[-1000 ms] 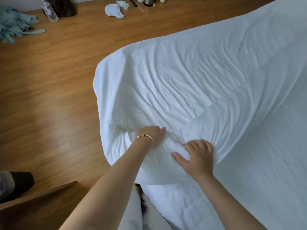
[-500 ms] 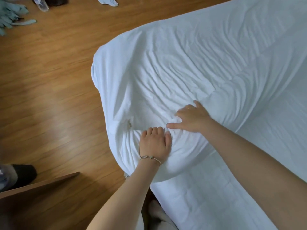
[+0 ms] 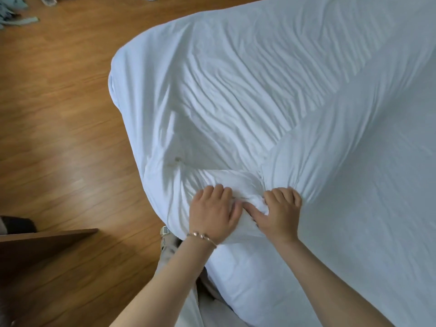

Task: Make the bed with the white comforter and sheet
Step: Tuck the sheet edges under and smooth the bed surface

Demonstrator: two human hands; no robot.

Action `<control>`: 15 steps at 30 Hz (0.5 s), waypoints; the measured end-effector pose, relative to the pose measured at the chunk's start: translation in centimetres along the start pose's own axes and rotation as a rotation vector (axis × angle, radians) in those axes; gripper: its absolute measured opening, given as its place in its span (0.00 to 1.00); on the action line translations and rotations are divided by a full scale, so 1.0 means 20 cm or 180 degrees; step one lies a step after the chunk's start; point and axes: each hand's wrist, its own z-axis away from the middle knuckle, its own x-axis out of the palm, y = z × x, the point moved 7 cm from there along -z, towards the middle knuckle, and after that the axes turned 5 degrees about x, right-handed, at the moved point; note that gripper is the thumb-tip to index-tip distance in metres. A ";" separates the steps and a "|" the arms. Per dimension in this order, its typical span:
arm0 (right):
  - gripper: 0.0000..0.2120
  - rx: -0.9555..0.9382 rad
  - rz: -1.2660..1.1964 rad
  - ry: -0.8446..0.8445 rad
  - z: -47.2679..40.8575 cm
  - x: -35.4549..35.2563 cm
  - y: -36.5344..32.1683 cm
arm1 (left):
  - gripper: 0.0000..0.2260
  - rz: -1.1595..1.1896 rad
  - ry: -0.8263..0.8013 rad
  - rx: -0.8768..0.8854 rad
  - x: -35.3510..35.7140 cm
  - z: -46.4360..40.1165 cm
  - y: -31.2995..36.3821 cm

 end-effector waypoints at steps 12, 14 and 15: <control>0.41 -0.1286 0.0665 -0.2238 -0.36 0.07 -0.11 | 0.45 0.0174 -0.3475 -0.0918 0.23 -0.25 -0.29; 0.49 -0.1364 0.0593 -0.2435 -0.39 0.09 -0.11 | 0.36 -0.0224 -0.2673 -0.0566 0.20 -0.21 -0.20; 0.53 -0.1336 0.0579 -0.2542 -0.39 0.10 -0.11 | 0.33 -0.0328 -0.2267 -0.0444 0.17 -0.18 -0.15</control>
